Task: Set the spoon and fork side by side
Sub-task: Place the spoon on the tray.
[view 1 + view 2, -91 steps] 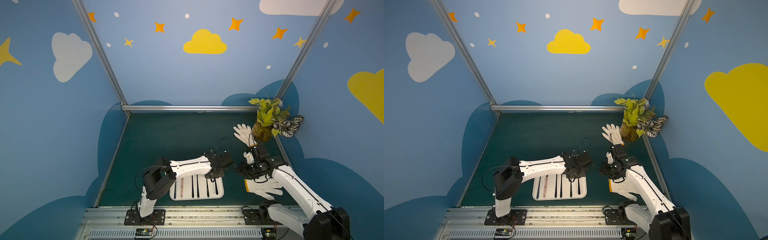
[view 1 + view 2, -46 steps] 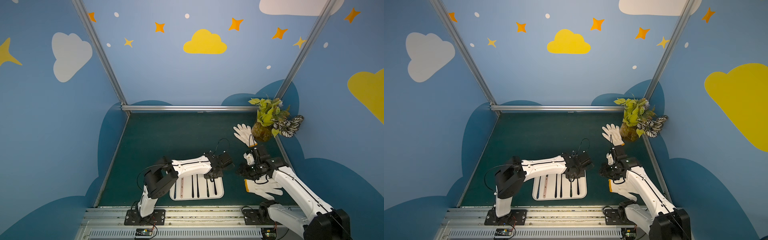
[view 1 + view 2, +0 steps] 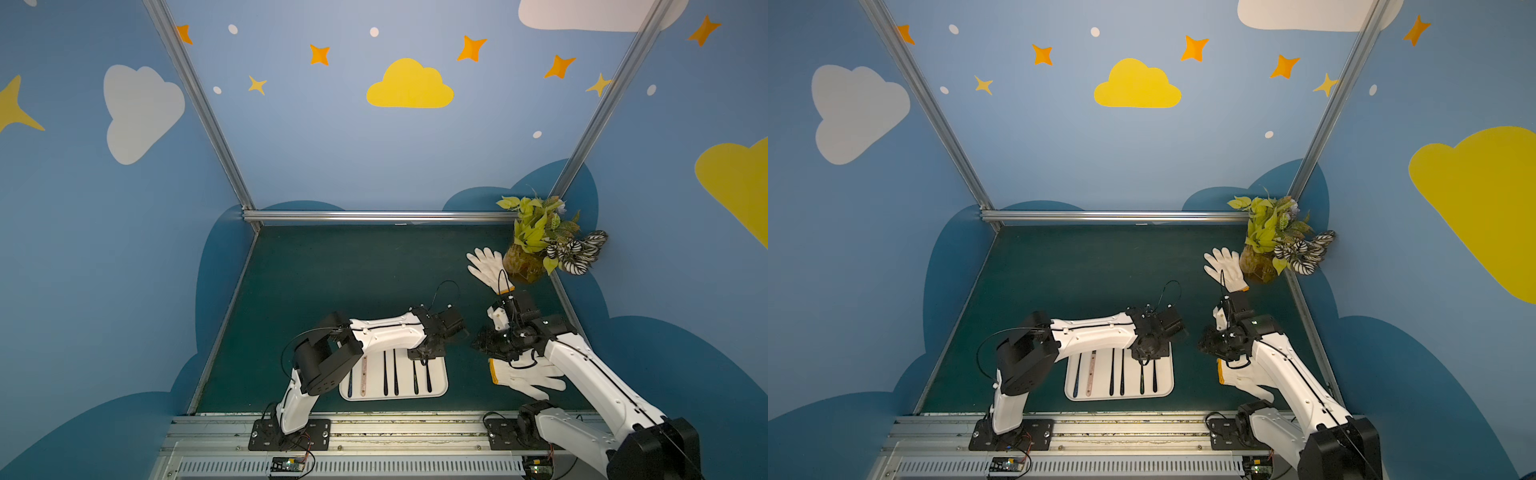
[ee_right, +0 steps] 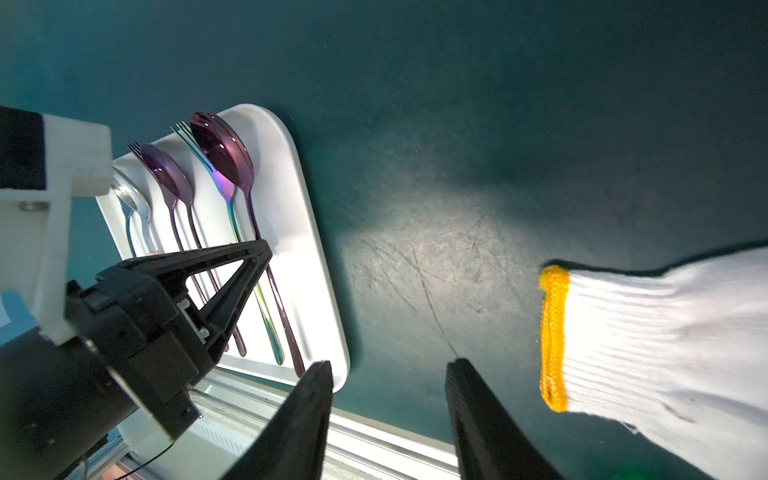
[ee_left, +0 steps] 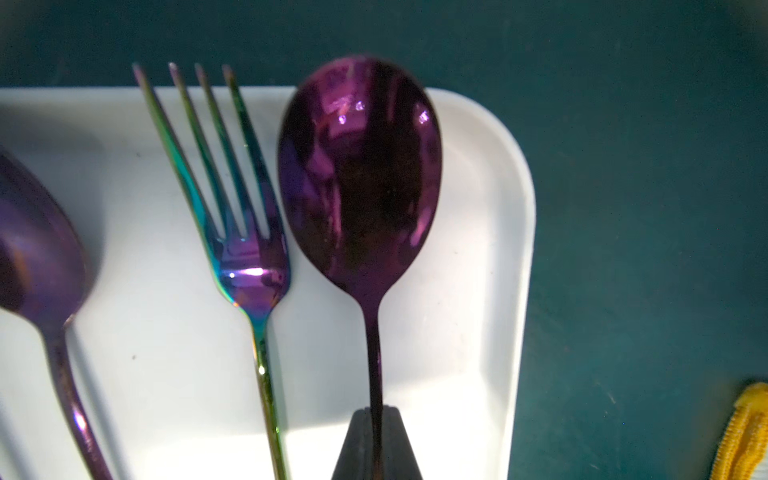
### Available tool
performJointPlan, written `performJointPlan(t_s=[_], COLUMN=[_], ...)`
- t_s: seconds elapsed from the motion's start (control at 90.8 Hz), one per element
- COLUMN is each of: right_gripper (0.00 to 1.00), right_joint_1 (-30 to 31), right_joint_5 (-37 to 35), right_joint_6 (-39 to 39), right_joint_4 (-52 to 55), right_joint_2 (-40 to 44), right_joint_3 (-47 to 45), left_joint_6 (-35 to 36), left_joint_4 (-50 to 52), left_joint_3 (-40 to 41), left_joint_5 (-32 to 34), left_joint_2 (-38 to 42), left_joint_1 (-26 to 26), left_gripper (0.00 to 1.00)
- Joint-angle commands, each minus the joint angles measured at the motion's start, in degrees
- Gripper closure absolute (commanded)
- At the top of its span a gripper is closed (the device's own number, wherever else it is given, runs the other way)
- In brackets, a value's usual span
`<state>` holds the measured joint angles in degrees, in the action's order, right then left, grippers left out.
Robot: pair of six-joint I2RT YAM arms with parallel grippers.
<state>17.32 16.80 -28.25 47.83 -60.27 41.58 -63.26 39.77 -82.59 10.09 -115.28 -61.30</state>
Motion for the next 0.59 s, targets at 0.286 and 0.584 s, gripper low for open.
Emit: performJointPlan(t_s=[0.286,0.584], right_gripper=[0.5,0.5], right_joint_1=[-0.22,-0.26], right_joint_5=[-0.09,-0.21], right_joint_6=[0.21,0.11], right_joint_4=[1.12,1.12], right_joint_2=[0.54,0.66], right_joint_3=[-0.68,-0.47], left_joint_6=[0.84,2.04], left_joint_4=[-0.04,-0.48], left_joint_3=[1.21,0.16], left_joint_5=[-0.33,-0.46], left_joint_2=[-1.14,0.4], left_joint_1=[0.49,0.2], left_gripper=[0.82,0.65])
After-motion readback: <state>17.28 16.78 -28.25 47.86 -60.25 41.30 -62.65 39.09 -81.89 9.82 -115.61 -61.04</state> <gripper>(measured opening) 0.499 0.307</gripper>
